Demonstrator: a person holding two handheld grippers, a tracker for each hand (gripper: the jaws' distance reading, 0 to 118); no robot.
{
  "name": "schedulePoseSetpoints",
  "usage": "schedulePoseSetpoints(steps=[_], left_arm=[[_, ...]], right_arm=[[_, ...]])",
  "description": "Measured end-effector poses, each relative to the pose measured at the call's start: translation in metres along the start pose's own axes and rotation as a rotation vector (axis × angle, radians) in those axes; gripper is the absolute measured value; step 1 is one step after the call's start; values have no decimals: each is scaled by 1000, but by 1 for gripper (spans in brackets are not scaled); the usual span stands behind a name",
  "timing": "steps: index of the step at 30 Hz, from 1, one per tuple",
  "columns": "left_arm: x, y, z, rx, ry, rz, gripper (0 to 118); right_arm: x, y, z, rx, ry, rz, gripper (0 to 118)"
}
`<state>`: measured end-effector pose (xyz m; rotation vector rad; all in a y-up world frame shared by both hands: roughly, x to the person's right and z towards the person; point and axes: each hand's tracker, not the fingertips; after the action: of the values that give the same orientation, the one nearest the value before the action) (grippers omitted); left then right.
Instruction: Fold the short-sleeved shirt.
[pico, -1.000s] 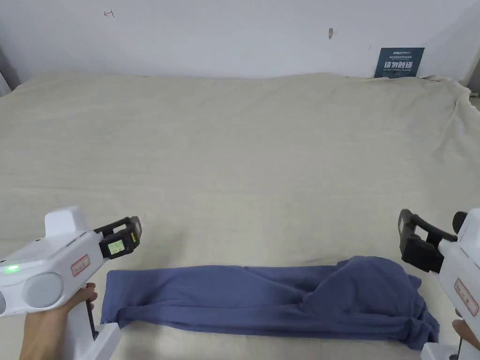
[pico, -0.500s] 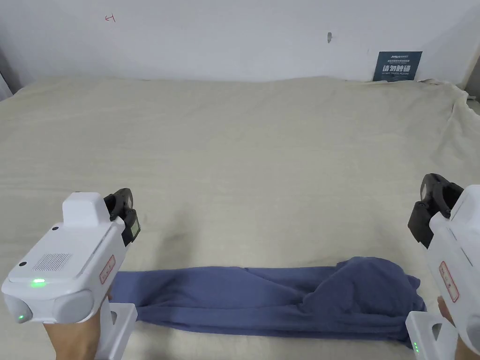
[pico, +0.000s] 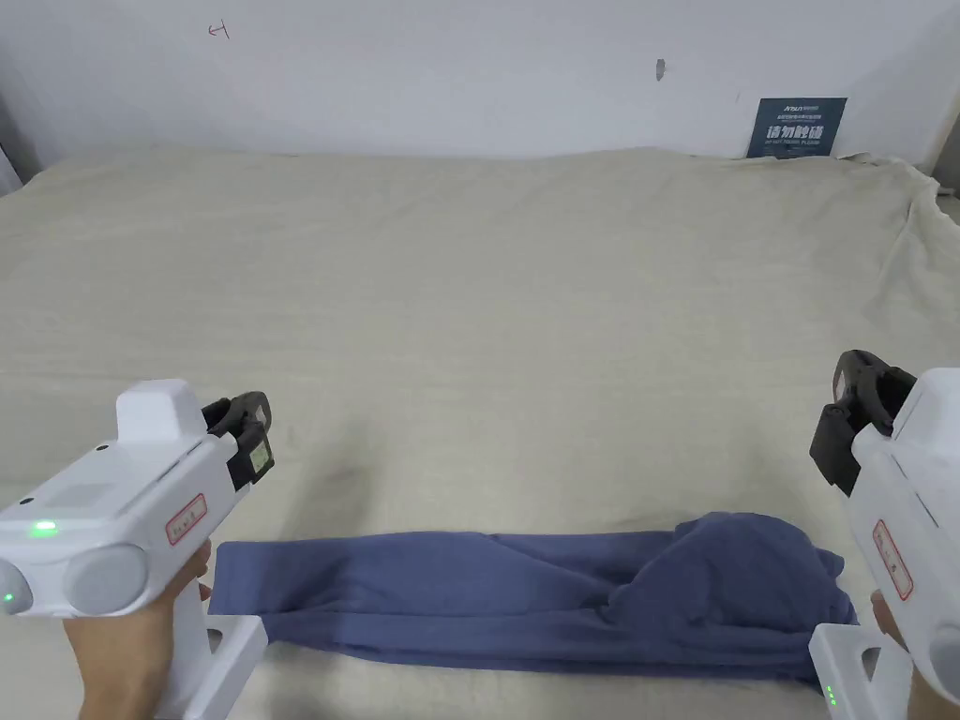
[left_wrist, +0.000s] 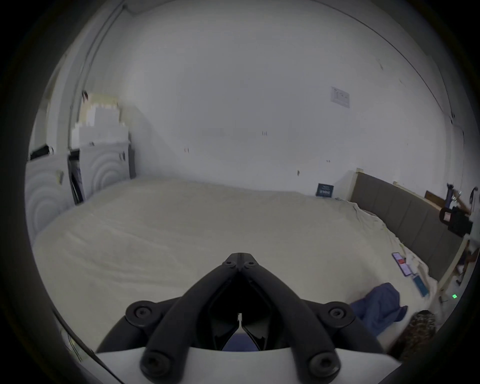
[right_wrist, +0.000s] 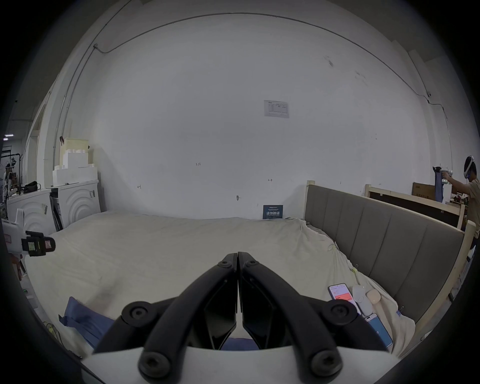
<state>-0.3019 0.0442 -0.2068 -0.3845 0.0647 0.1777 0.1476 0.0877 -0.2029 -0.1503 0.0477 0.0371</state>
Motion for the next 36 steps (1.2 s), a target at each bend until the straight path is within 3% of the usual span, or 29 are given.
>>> schedulePoseSetpoints(steps=[9, 16, 19, 23, 24, 36], left_arm=[[-72, -21, -28, -330, -109, 176, 0], [-139, -49, -45, -529, -218, 416, 0], [-155, -61, -52, -575, -206, 409, 11], [-169, -80, -61, -625, -203, 424, 66], [-172, -83, -63, -627, -207, 423, 70], [-188, -104, -91, -625, -335, 445, 68]], right_arm=[[7, -14, -13, -45, 3, 15, 0], [4, -24, -23, -83, -8, 30, 0], [-1, -27, -26, -98, -11, 32, 0], [-10, -31, -30, -122, -15, 38, 0], [-13, -31, -31, -127, -16, 39, 0], [-28, -37, -43, -172, -29, 54, 0]])
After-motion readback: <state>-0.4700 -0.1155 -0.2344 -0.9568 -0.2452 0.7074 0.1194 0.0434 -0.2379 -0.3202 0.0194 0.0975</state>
